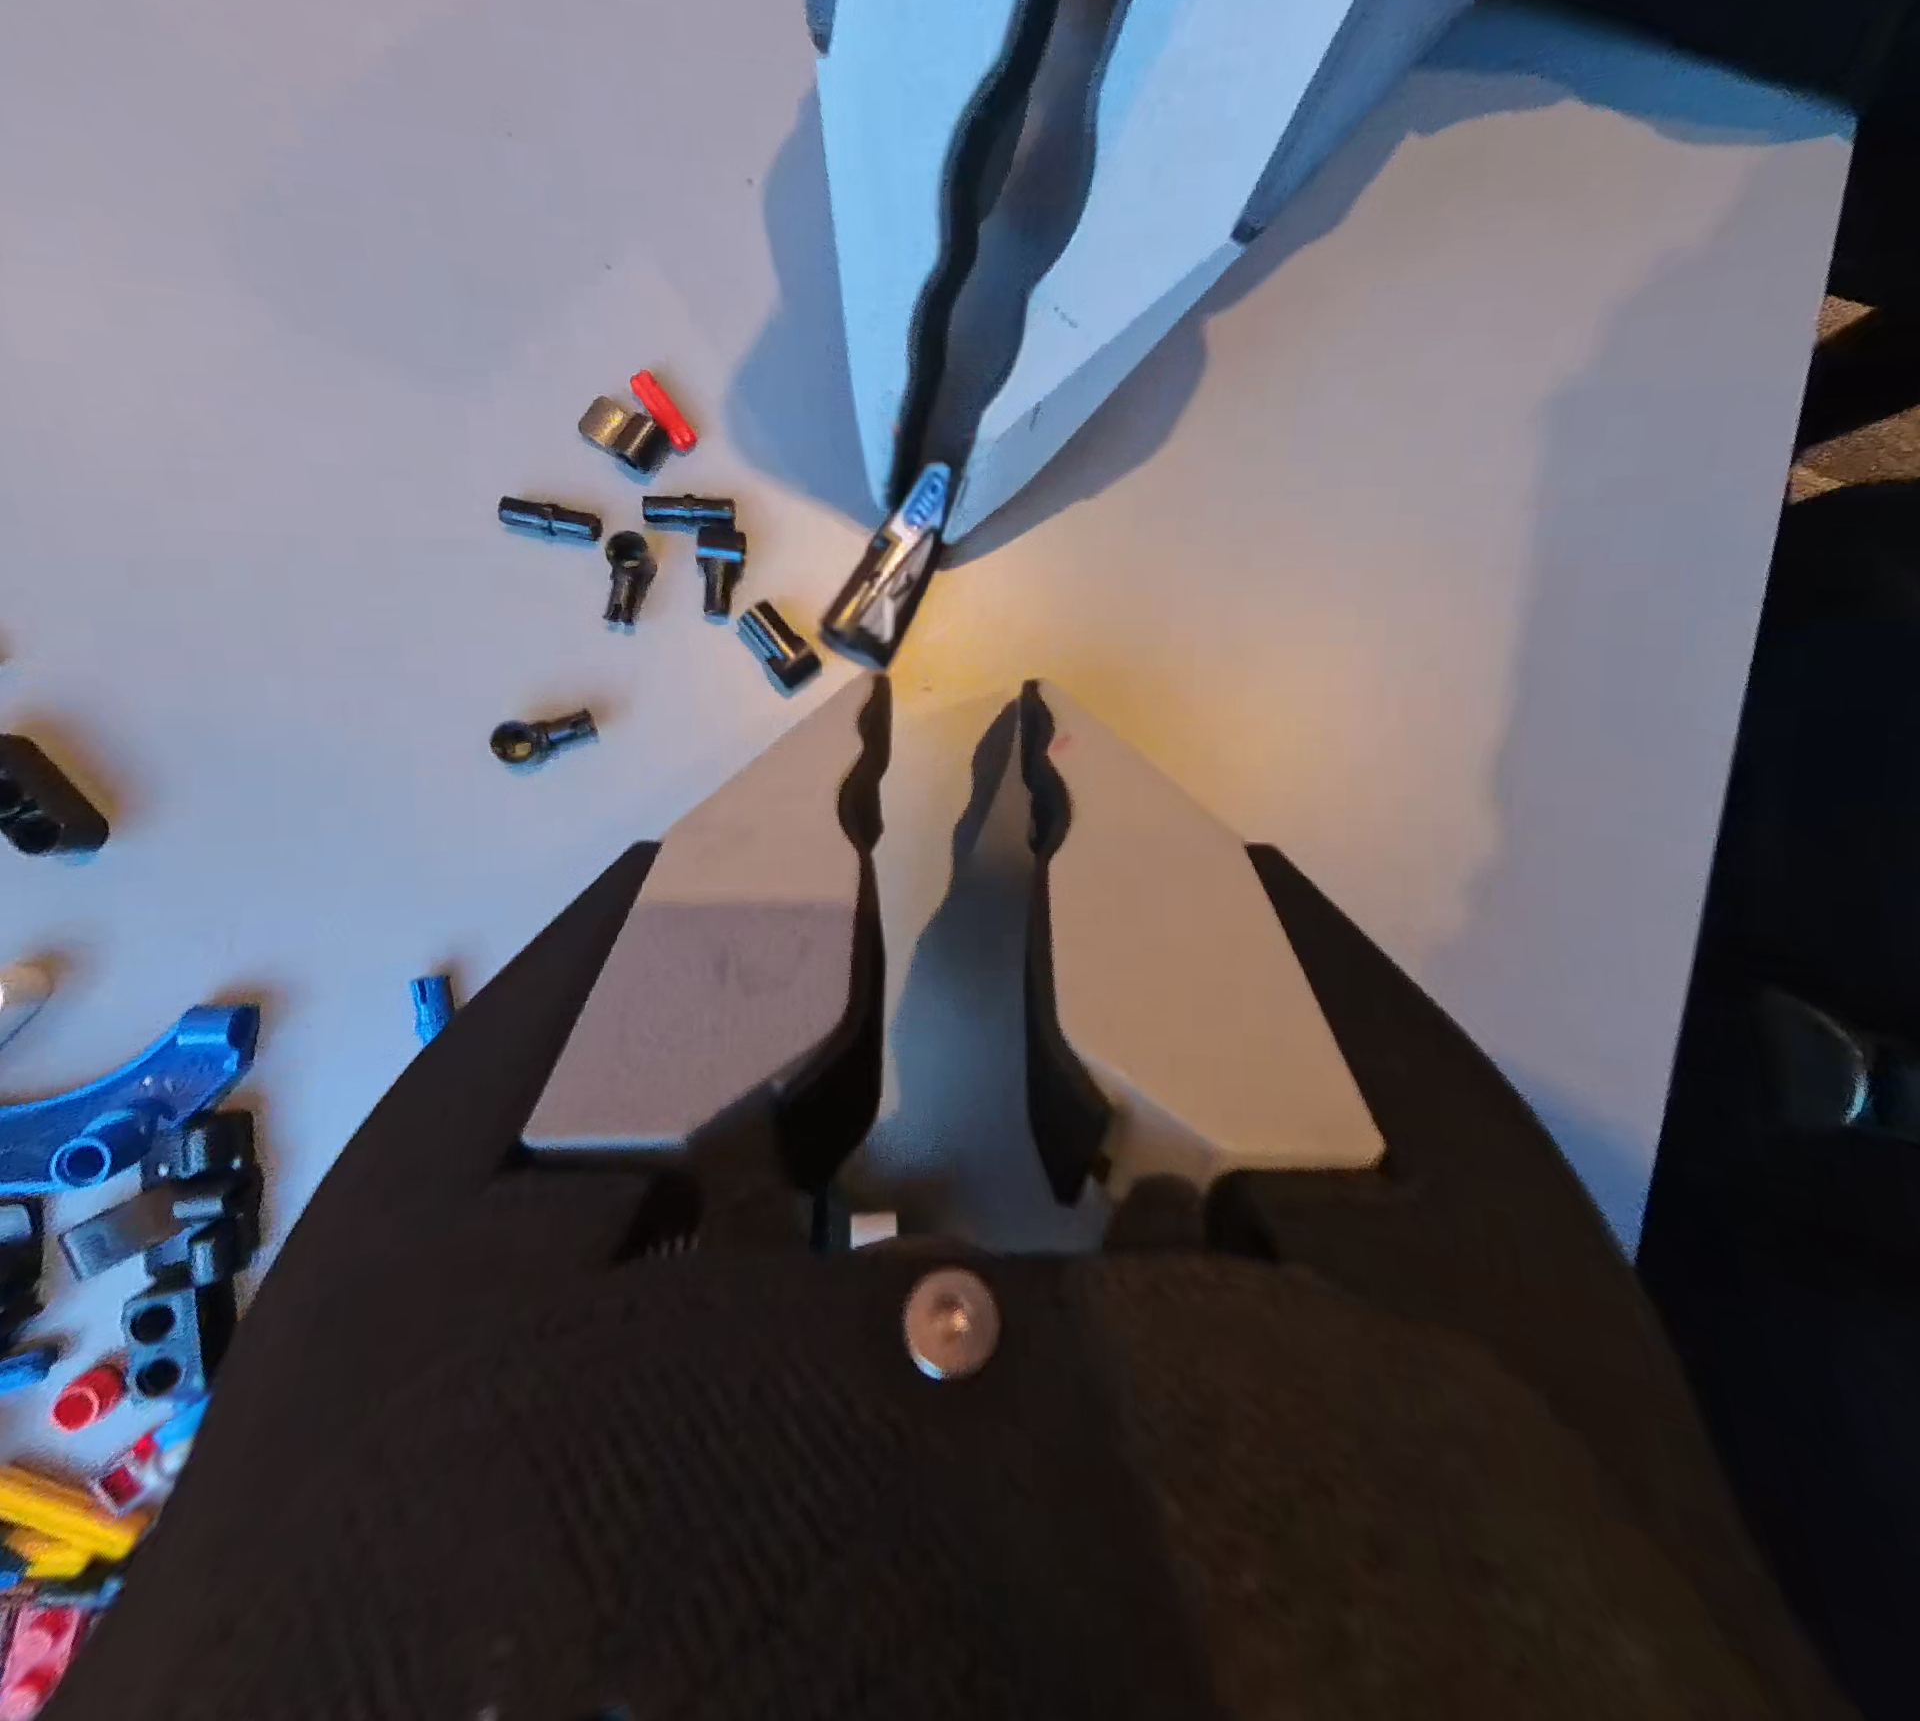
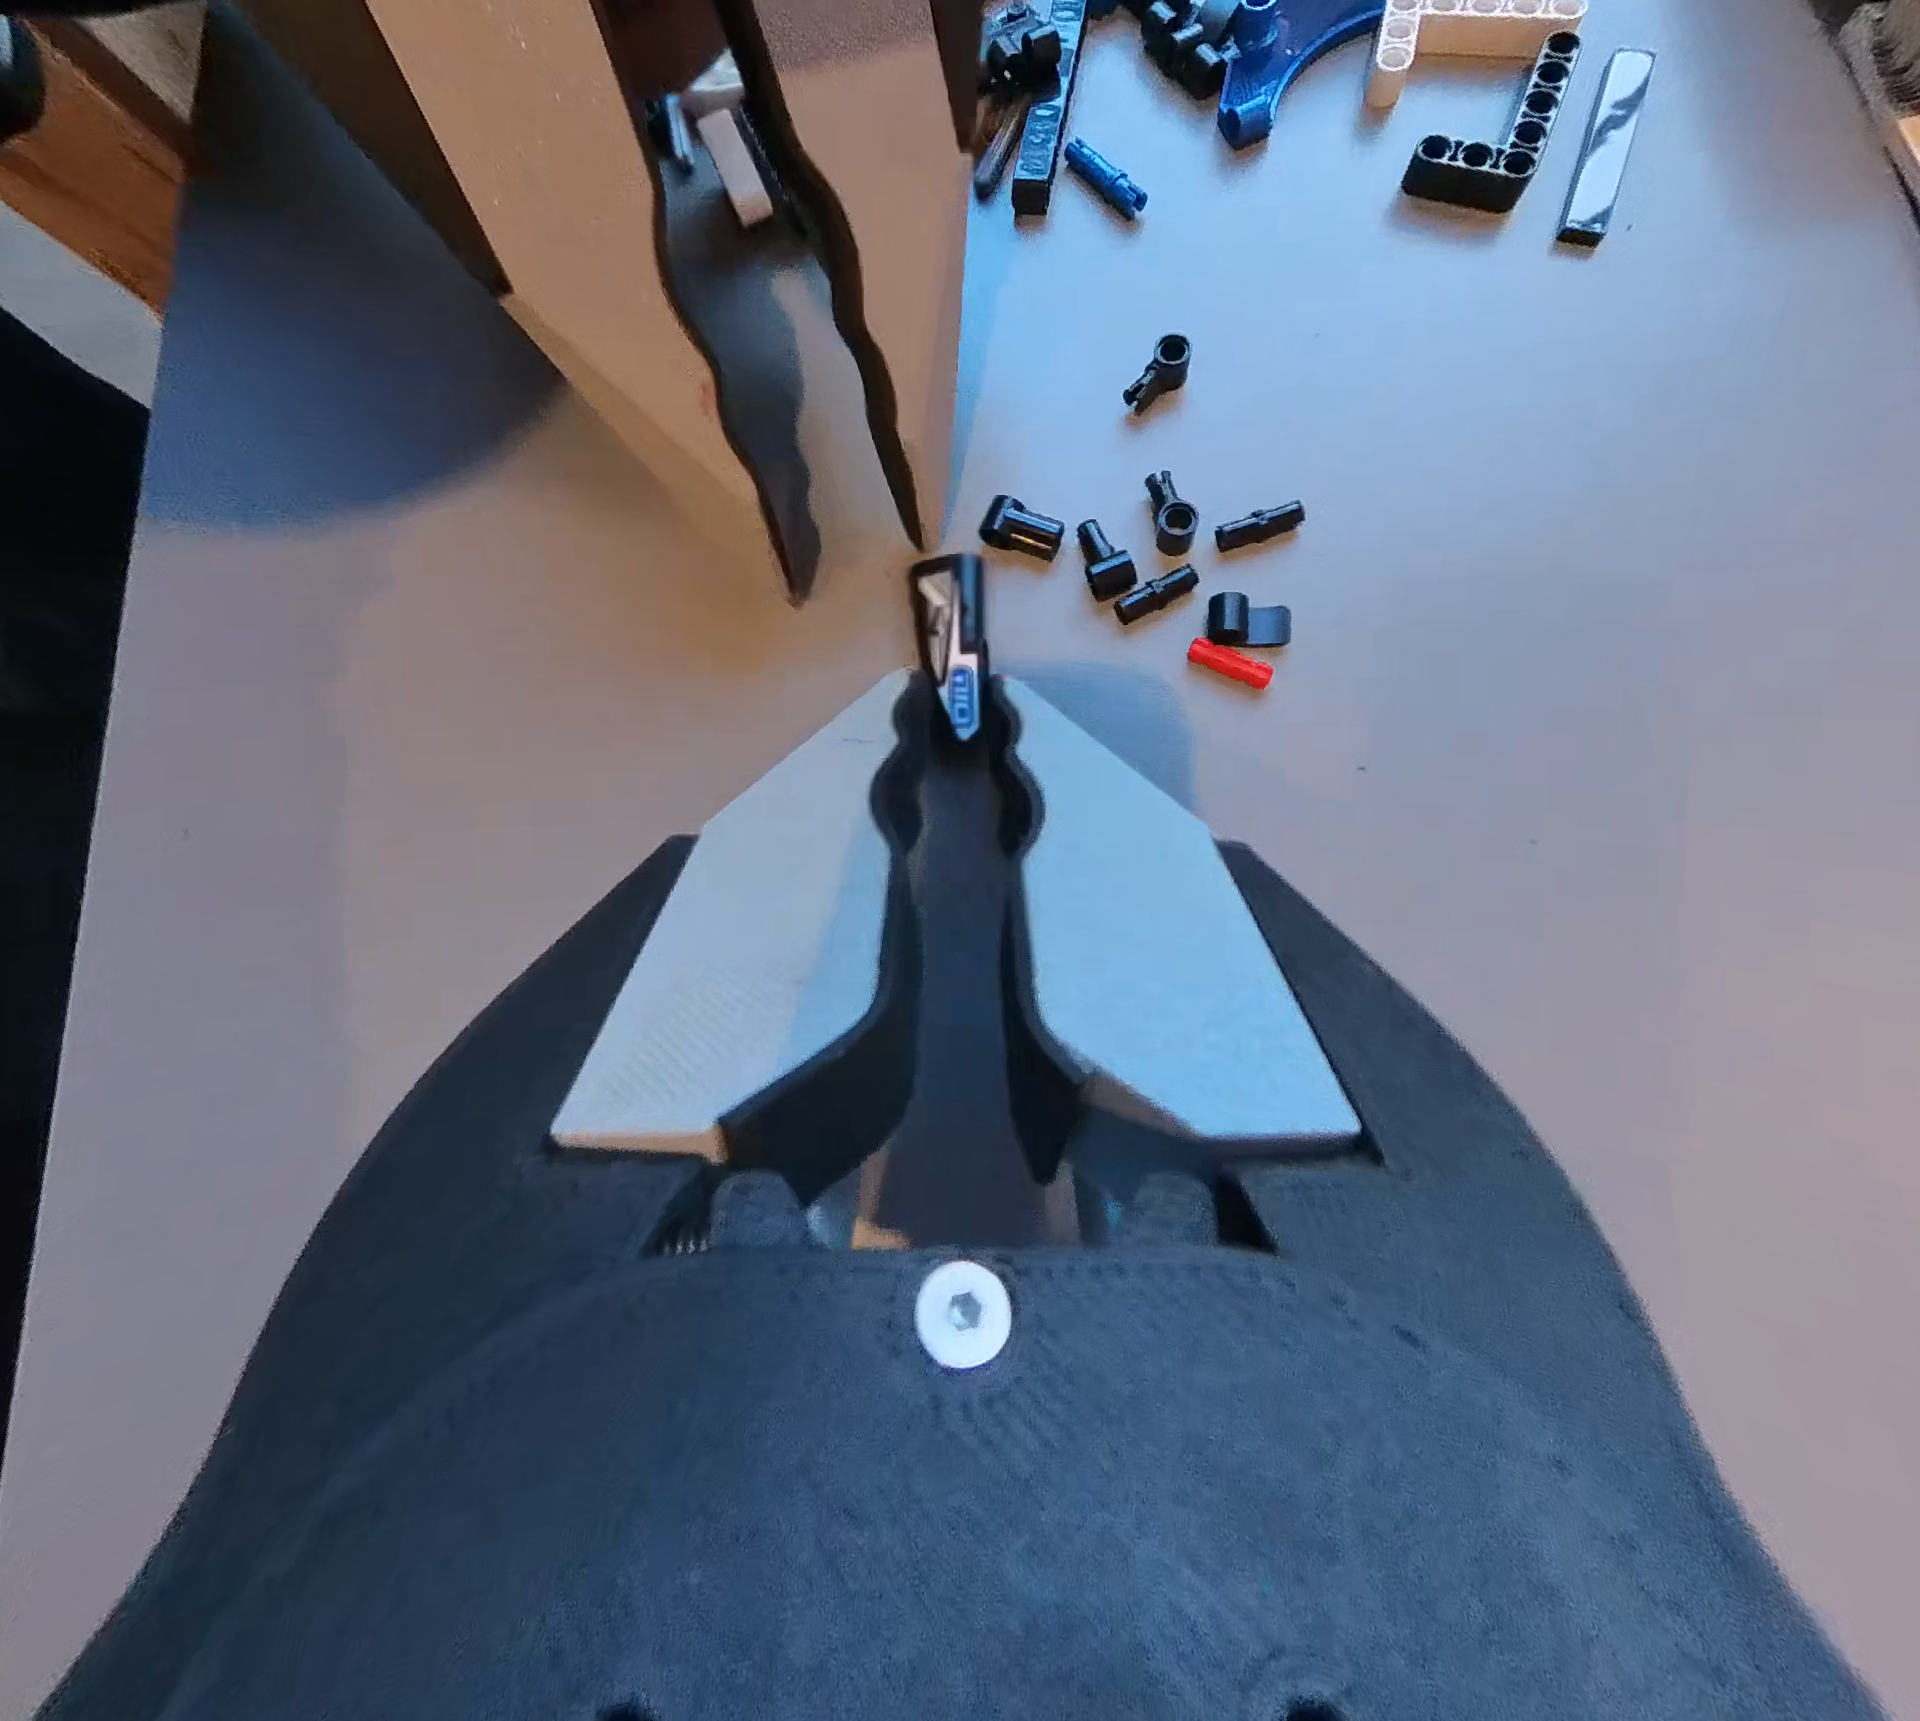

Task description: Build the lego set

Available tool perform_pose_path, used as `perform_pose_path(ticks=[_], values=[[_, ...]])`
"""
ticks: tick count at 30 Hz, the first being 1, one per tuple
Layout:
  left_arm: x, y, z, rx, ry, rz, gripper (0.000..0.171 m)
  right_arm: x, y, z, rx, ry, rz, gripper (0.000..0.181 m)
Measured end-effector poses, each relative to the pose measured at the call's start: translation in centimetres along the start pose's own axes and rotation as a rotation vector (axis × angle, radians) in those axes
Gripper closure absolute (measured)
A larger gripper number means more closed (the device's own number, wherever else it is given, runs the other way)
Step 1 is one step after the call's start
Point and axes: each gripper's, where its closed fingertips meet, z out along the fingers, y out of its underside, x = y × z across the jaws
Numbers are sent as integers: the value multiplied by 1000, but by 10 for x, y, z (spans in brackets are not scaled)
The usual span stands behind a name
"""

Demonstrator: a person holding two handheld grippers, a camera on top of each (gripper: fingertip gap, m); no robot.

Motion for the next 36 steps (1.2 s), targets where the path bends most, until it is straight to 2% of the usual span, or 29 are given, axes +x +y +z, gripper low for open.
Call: perform_pose_path(ticks=[4, 9, 13, 16, 17, 18, 19, 21, 24, 29, 30, 31, 34, 36], values=[[-6, -3, 2, 18, -13, -31, 159, -1, -4, -3, 27, 51, -92, 181], [-7, 3, -4, 8, -22, -23, 154, -10, -11, -5, 61, 116, -263, 181], [-9, 3, -8, 13, -37, 10, 151, -18, -12, -4, 30, 185, -431, 181], [-11, -2, -5, 7, -36, 7, 151, -8, -13, -9, 36, 223, -355, 181], [-12, -4, -3, 9, -39, 7, 151, -4, -13, -11, 49, 210, -288, 175], [-13, -6, -2, 12, -44, 8, 151, -1, -13, -12, 54, 191, -212, 157], [-14, -8, -1, 12, -49, 9, 152, 1, -11, -14, 47, 171, -143, 151], [-16, -11, 2, 5, -54, 9, 154, 6, -7, -16, 37, 169, -80, 153], [-17, -11, 6, -11, -60, 9, 158, 8, 0, -12, 2, 193, -96, 159], [-14, -10, 7, -2, -55, 6, 169, 0, 3, 1, -20, 165, -107, 159], [-13, -10, 7, 0, -56, 7, 170, 1, 3, 2, -26, 173, -117, 168], [-13, -9, 7, 2, -56, 9, 170, 2, 3, 1, -33, 180, -133, 173], [-9, -7, 5, 4, -50, 18, 170, 1, 3, 2, -37, 212, -206, 173], [-8, -6, 4, 7, -38, 5, 163, -1, 2, 1, -41, 245, -283, 173]])
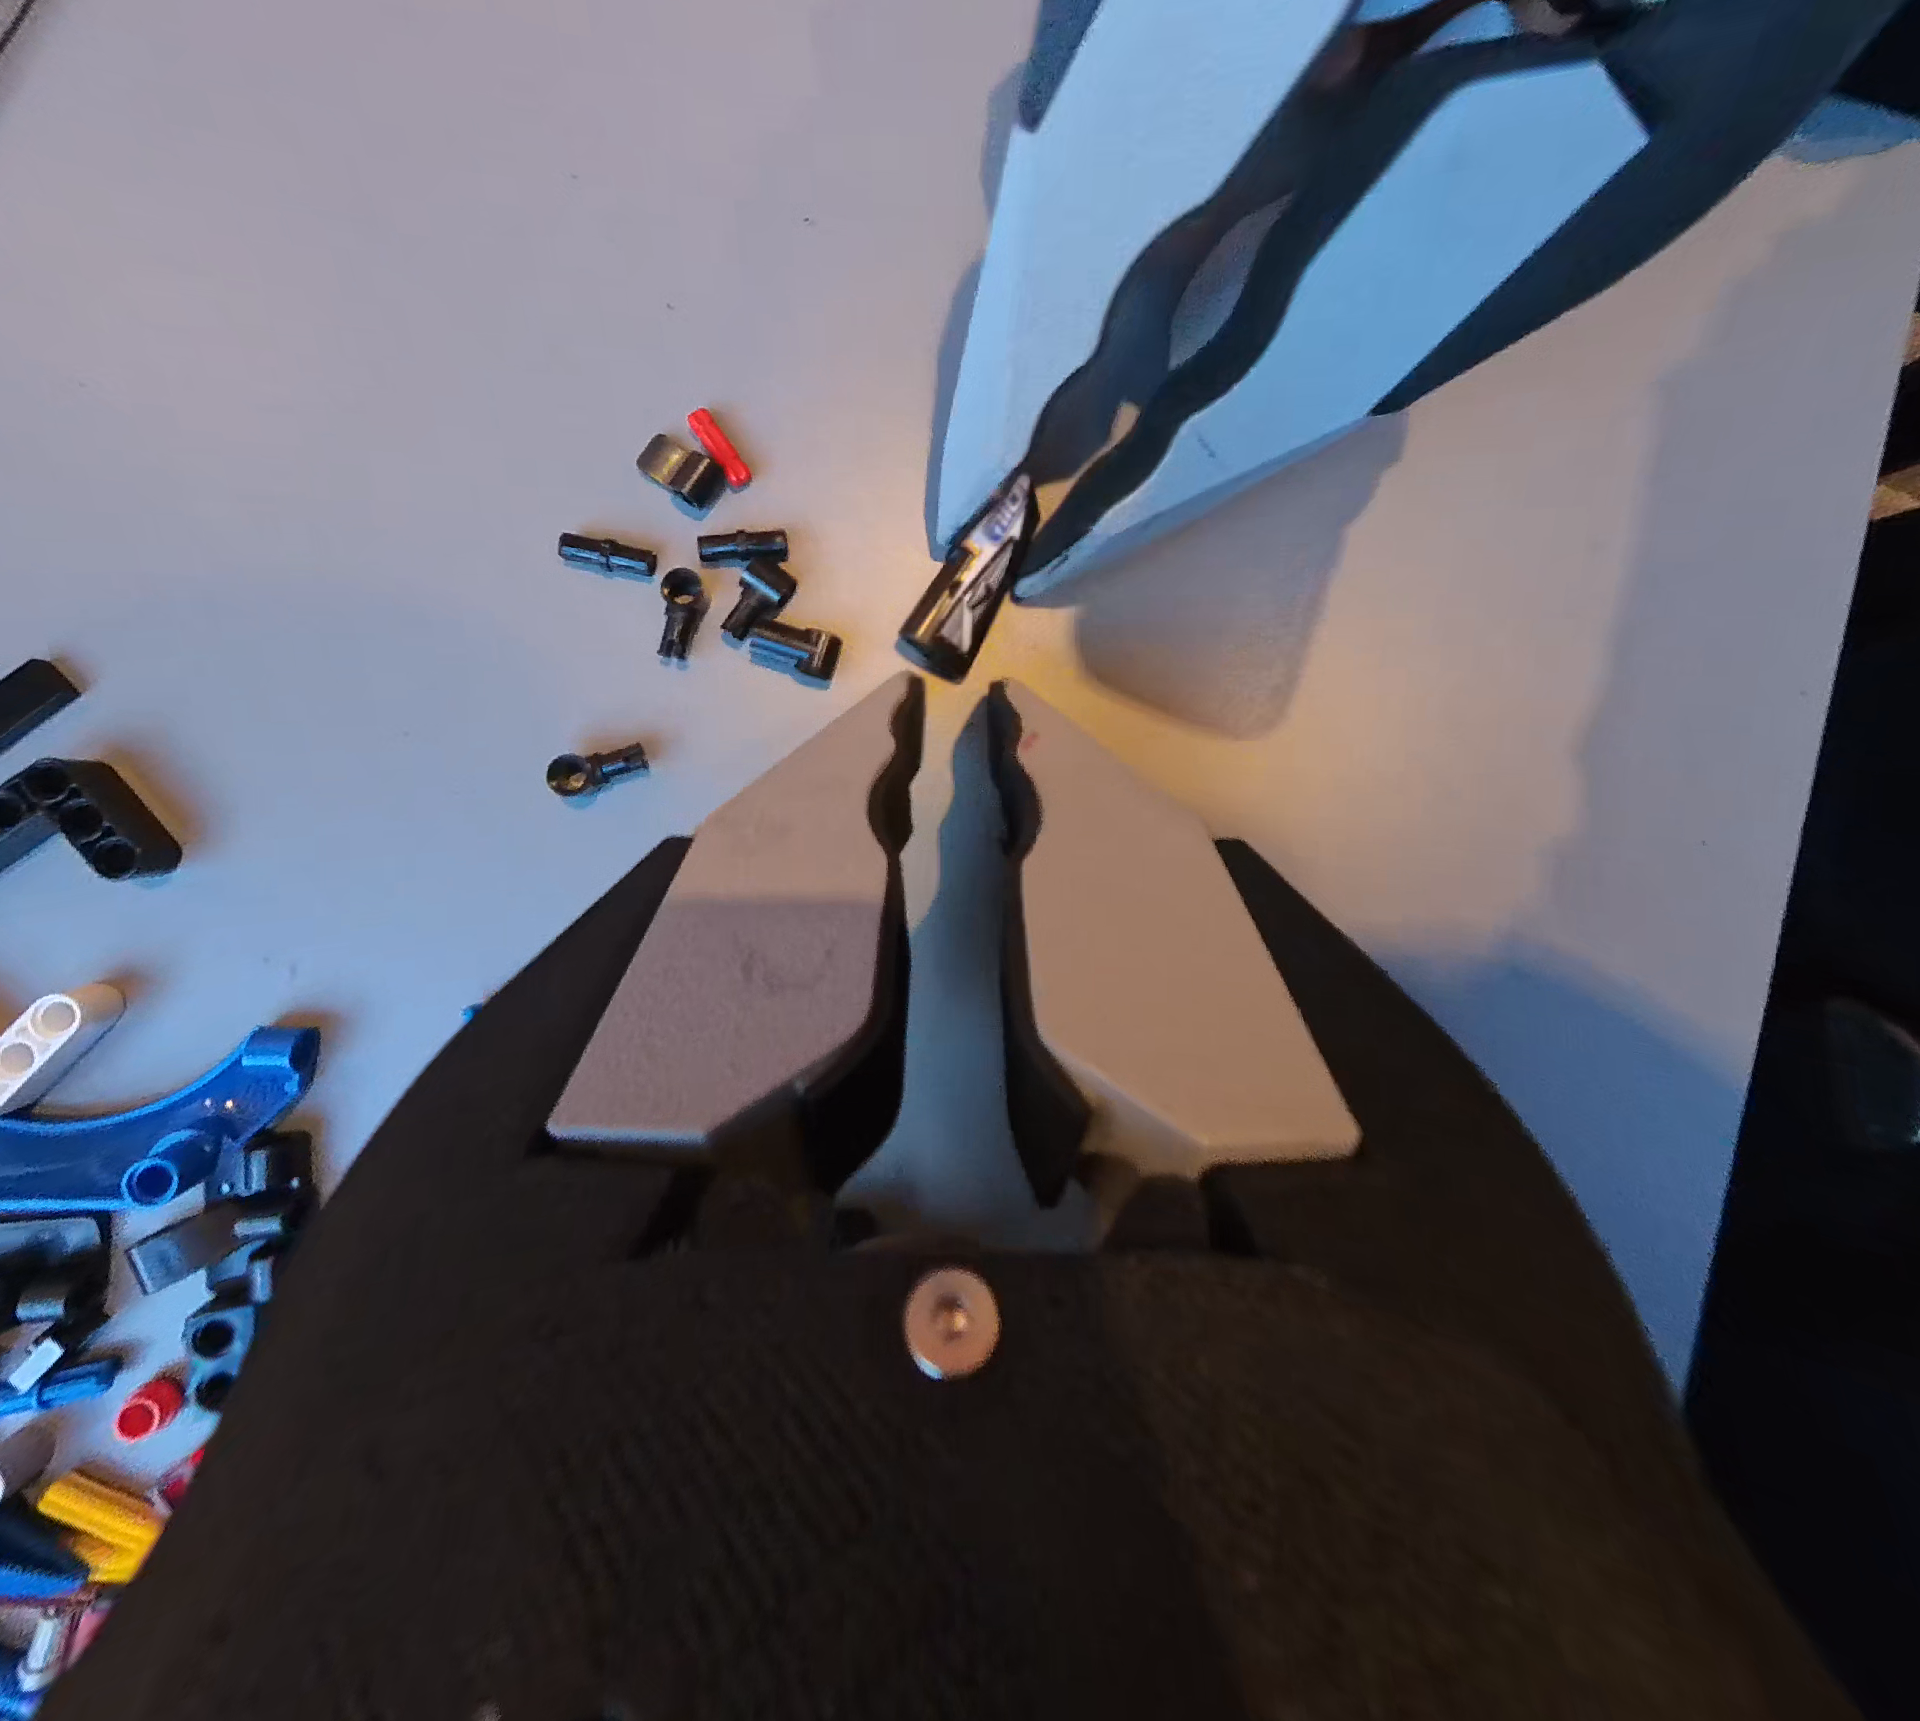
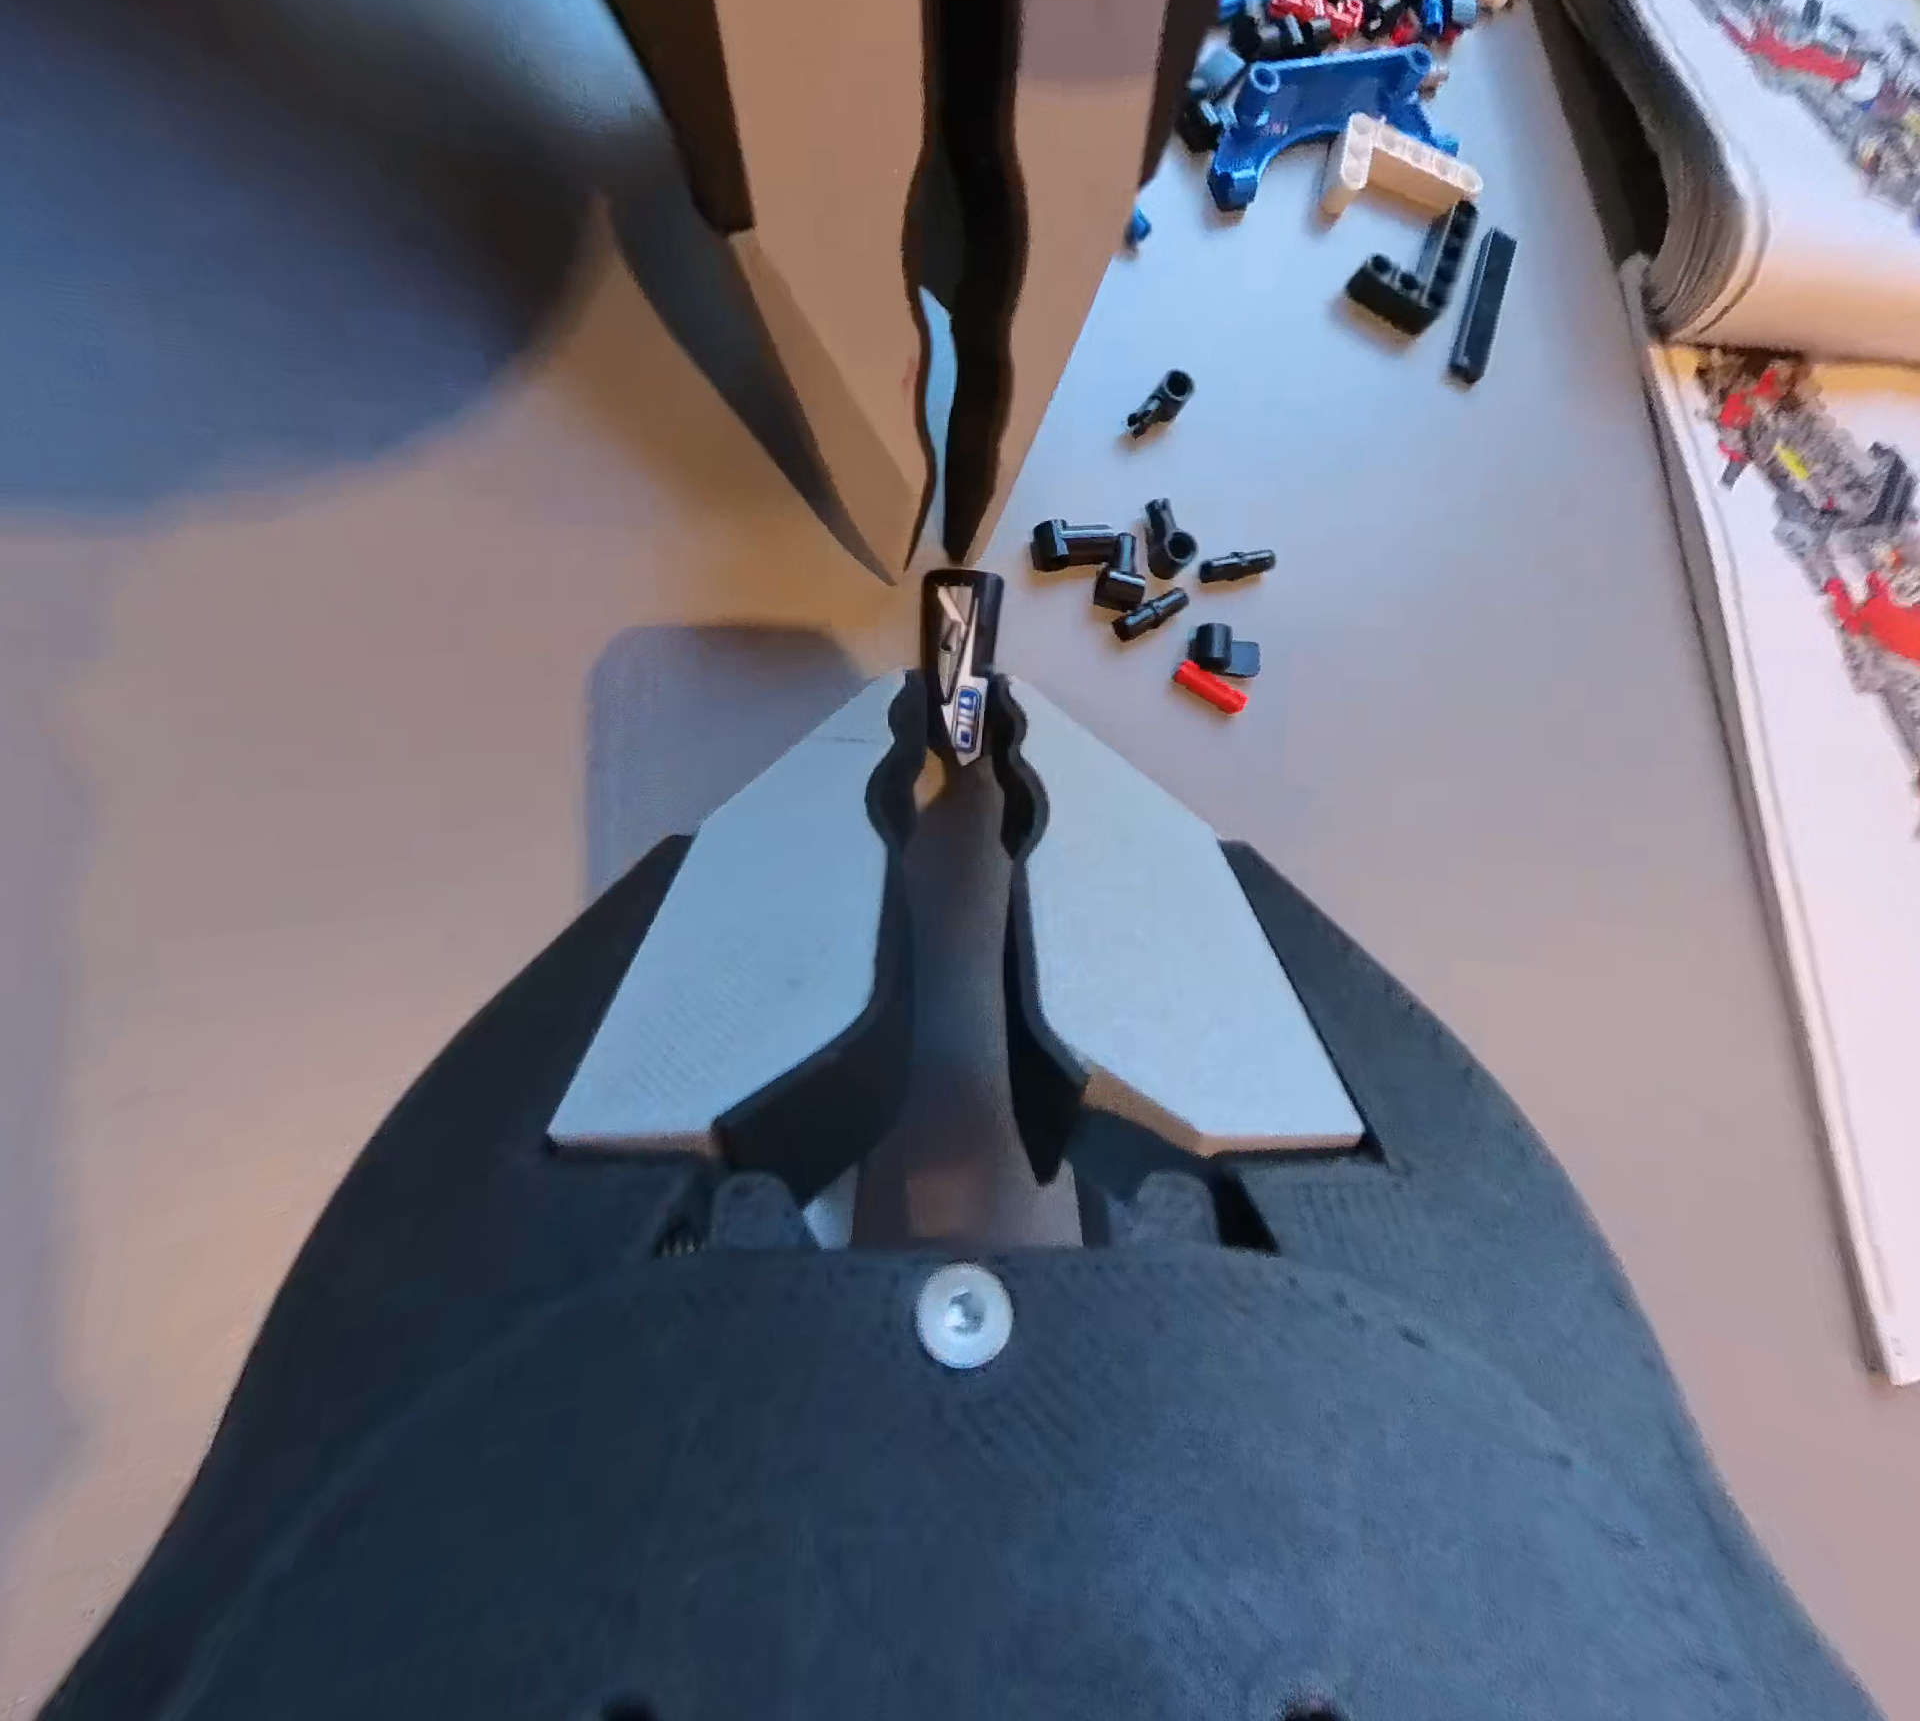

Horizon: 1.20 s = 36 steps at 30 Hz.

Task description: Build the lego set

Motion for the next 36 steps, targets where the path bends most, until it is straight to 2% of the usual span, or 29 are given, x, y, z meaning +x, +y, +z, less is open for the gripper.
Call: perform_pose_path(ticks=[5, 8, 12, 14, 16, 19, 23, 26, 31, 33, 36], values=[[1, -4, -6, 43, 51, -33, 150, 0, -11, -6, 4, 163, -302, 173], [6, -8, -7, 62, 84, -12, 150, 2, -8, -6, -56, 257, -455, 173], [11, -8, -3, 65, 104, 5, 157, -6, -8, -2, -70, 277, -549, 173], [13, -7, -1, 62, 116, 2, 155, -8, -15, -5, -41, 299, -561, 173], [14, -6, -1, 61, 119, -4, 149, -10, -23, -10, 5, 301, -557, 173], [19, -9, -5, 81, 131, 28, 163, -8, -26, -12, 22, 309, -557, 173], [13, -7, -5, 72, 51, 100, 168, -7, -20, -9, 33, 267, -463, 172], [2, -5, -3, 61, -96, 254, 169, -4, -24, -16, 121, 197, -305, 168], [7, -5, -2, 62, -306, 693, 168, -6, -25, -21, 197, 41, -124, 156], [10, -2, 1, 52, -324, 762, 168, -12, -23, -17, 180, 2, -129, 157], [15, -3, 1, 65, -291, 741, 163, -19, -16, -7, 120, -29, -159, 158]])
